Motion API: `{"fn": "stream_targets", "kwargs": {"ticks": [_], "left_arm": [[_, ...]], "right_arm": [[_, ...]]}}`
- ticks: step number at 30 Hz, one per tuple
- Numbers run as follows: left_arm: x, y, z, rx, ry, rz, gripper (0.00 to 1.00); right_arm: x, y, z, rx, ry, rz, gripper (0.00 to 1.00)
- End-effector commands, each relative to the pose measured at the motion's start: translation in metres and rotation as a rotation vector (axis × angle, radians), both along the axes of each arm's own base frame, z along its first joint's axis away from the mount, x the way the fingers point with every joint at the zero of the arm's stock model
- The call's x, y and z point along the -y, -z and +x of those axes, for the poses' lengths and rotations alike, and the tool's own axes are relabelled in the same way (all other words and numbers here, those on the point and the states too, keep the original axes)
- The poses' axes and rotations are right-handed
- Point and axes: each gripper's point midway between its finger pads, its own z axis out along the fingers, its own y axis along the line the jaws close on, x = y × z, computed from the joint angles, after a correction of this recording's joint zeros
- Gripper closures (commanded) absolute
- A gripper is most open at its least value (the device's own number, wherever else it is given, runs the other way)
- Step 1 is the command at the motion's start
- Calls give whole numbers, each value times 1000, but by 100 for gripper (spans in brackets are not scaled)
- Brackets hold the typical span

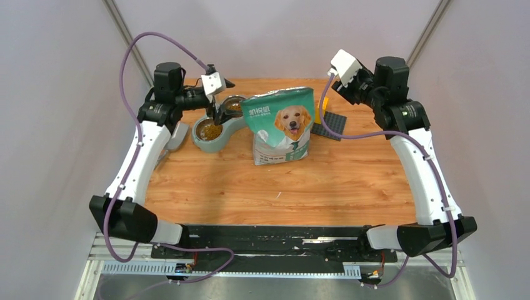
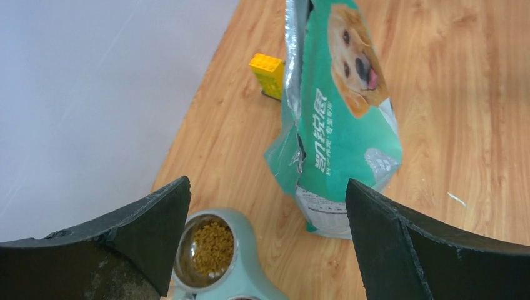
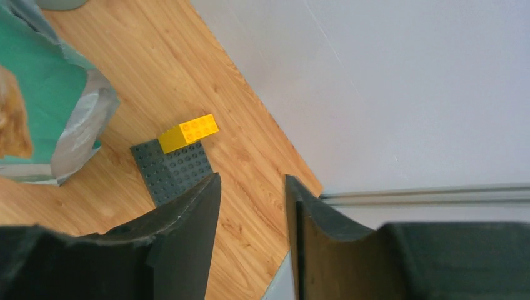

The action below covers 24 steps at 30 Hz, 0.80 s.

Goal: Serve the pet food

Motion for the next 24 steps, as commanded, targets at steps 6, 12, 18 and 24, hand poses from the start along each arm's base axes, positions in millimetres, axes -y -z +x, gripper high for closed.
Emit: {"fn": "stream_targets", "kwargs": {"ticks": [6, 12, 18, 24], "left_arm": [[-98, -40, 33, -120, -872, -237, 2], [-145, -36, -1, -343, -1205, -270, 0], [-149, -26, -47, -487, -1257, -366, 0], [-166, -33, -87, -512, -1342, -368, 0]], "right_arm": [[45, -90, 14, 285, 361, 525, 50], [85, -113, 4, 370, 590, 824, 46], [111, -128, -32, 451, 731, 1089, 42], [127, -140, -73, 516, 767, 1163, 1]]}}
